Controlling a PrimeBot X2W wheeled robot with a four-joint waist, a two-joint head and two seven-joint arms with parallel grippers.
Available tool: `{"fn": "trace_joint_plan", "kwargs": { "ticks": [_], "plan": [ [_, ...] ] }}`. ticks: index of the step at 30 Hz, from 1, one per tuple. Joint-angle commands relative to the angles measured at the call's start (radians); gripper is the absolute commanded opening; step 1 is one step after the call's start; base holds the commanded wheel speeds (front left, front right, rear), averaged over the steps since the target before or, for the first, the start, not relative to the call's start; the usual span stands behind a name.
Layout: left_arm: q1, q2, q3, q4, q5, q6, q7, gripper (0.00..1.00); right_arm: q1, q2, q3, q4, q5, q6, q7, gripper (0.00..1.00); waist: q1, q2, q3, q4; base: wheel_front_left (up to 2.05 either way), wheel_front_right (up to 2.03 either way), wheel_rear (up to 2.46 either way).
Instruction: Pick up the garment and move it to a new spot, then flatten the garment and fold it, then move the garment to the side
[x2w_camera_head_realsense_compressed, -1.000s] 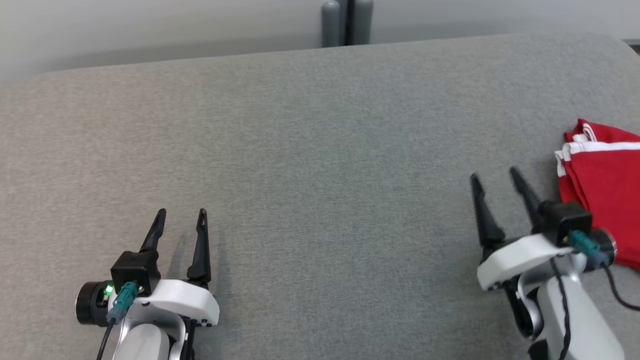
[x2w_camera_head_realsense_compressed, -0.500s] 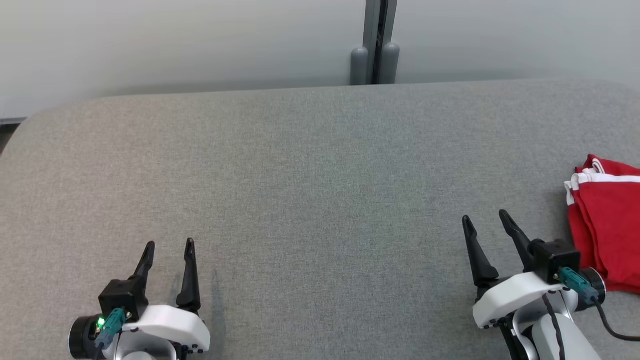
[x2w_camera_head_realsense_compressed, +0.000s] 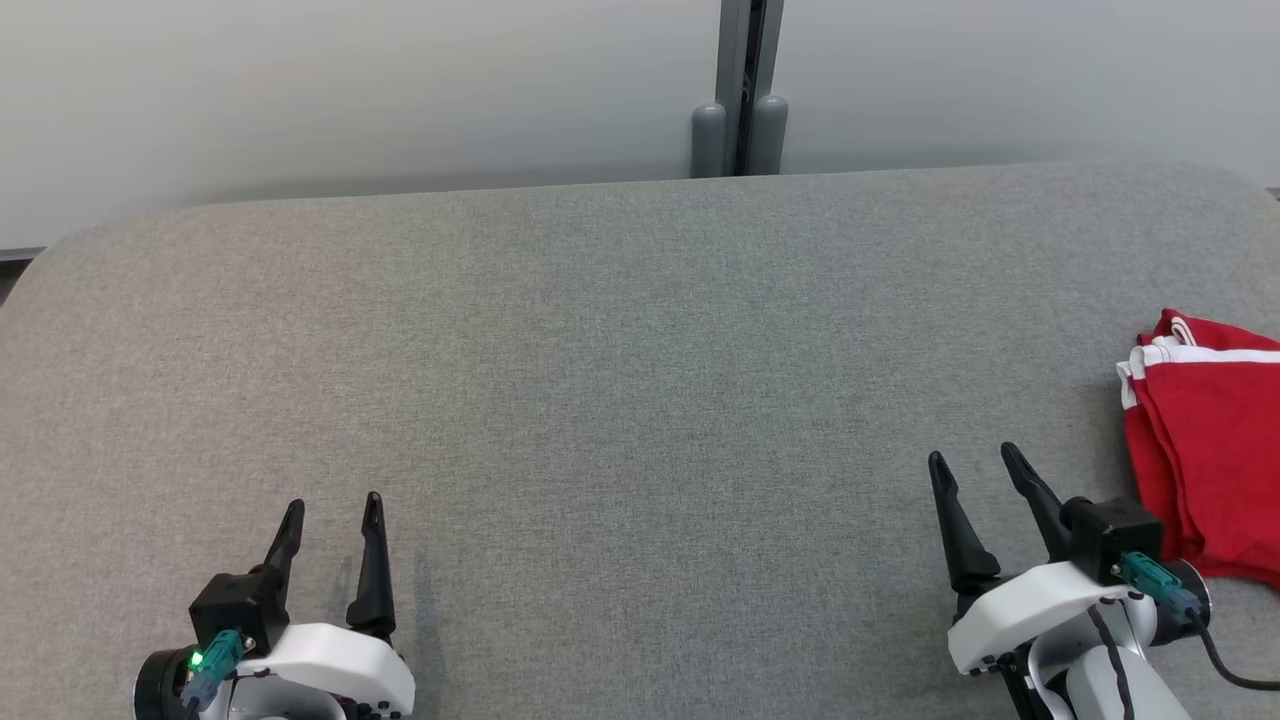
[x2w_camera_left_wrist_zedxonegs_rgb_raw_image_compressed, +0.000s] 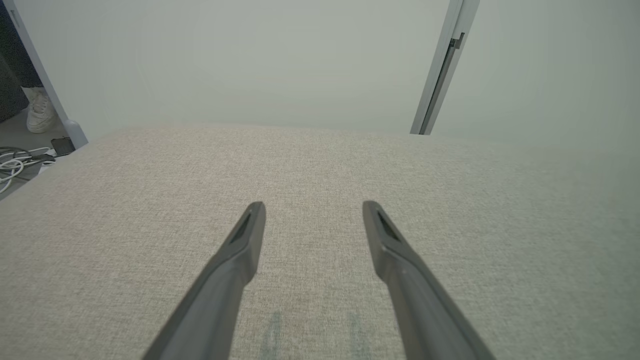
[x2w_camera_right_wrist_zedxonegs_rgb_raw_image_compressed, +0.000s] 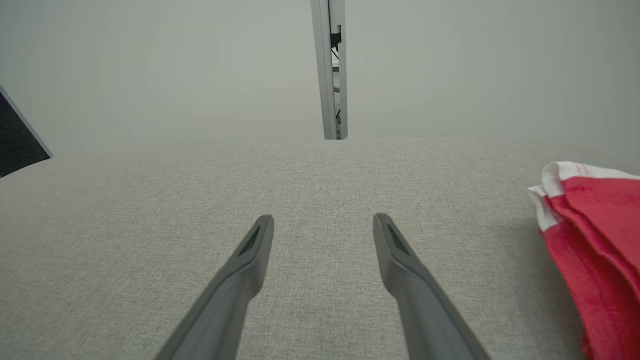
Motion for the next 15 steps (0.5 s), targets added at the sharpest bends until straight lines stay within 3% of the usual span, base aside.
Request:
{"fn": "trace_joint_plan", "kwargs": {
  "ticks": [1, 15],
  "plan": [
    [-0.001, 0.004, 0.002, 0.002, -0.001, 0.001, -0.001, 1.0, -0.004, -0.006, 0.0, 0.008, -0.004, 0.0, -0.004, 1.0, 0.0, -0.0001, 0.005, 0.0, 0.0, 0.0, 0.0],
    [-0.002, 0.004, 0.01, -0.005, -0.005, 0.004, -0.001, 1.0, -0.028, -0.006, 0.019, 0.008, 0.005, 0.0, -0.004, 1.0, 0.0, -0.0001, 0.023, -0.019, 0.0, 0.0, 0.0]
  ]
}}
